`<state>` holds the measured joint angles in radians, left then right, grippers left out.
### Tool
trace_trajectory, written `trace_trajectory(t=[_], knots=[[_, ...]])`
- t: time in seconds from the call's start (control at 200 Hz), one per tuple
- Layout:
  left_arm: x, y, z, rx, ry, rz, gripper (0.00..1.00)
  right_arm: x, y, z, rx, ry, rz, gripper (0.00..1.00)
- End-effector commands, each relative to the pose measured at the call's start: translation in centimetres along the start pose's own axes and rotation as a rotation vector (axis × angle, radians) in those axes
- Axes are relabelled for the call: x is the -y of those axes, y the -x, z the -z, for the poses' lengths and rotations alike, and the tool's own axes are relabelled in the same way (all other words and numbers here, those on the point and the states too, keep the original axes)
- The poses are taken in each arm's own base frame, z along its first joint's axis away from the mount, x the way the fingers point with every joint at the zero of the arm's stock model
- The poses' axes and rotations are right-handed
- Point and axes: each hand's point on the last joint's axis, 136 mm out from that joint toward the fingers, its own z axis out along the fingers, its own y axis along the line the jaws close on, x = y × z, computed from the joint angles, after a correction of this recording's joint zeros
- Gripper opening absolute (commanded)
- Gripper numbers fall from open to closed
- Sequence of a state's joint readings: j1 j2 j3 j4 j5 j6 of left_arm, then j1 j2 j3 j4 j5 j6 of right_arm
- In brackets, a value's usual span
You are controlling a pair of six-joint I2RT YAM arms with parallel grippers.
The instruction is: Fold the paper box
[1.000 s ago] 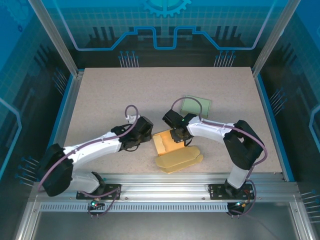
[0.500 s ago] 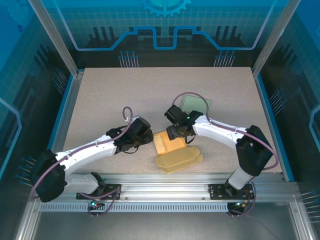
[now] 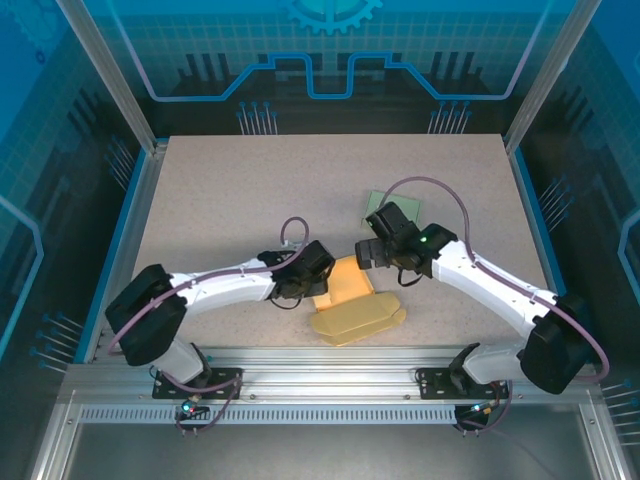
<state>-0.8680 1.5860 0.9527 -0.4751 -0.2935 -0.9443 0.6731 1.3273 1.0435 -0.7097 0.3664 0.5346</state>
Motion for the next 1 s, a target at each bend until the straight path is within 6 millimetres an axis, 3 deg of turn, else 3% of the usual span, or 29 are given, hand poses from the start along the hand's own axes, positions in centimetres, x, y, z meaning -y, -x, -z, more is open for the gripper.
trace_trajectory(t=[0.0, 0.295, 0.535, 0.76, 0.895, 0.995], knots=[[-0.1, -0.4, -0.6, -0.035, 0.052, -0.011, 0.54, 0.5, -0.5, 0.1, 0.002, -0.005, -0.015, 1.0], [-2.4, -2.6, -3.0, -0.117, 0.174, -0.047, 0.35, 1.3, -0.5, 0.6, 0.025, -0.015, -0.02, 1.0], [-4.9, -2.8, -3.3, -0.177, 0.344, -0.19, 0.14, 2.2, -0.5, 1.4, 0.045, -0.016, -0.035, 1.0], [-6.3, -1.3, -3.9, -0.248, 0.476, -0.385, 0.07, 2.8, -0.3, 1.6, 0.057, -0.01, -0.053, 1.0], [-7.3, 0.6, -4.3, -0.244, 0.598, -0.511, 0.02, 3.1, -0.4, 1.4, 0.048, -0.017, -0.057, 1.0], [-6.8, 1.8, -5.1, -0.239, 0.625, -0.611, 0.03, 3.4, -0.4, 1.3, 0.046, -0.018, -0.065, 1.0]])
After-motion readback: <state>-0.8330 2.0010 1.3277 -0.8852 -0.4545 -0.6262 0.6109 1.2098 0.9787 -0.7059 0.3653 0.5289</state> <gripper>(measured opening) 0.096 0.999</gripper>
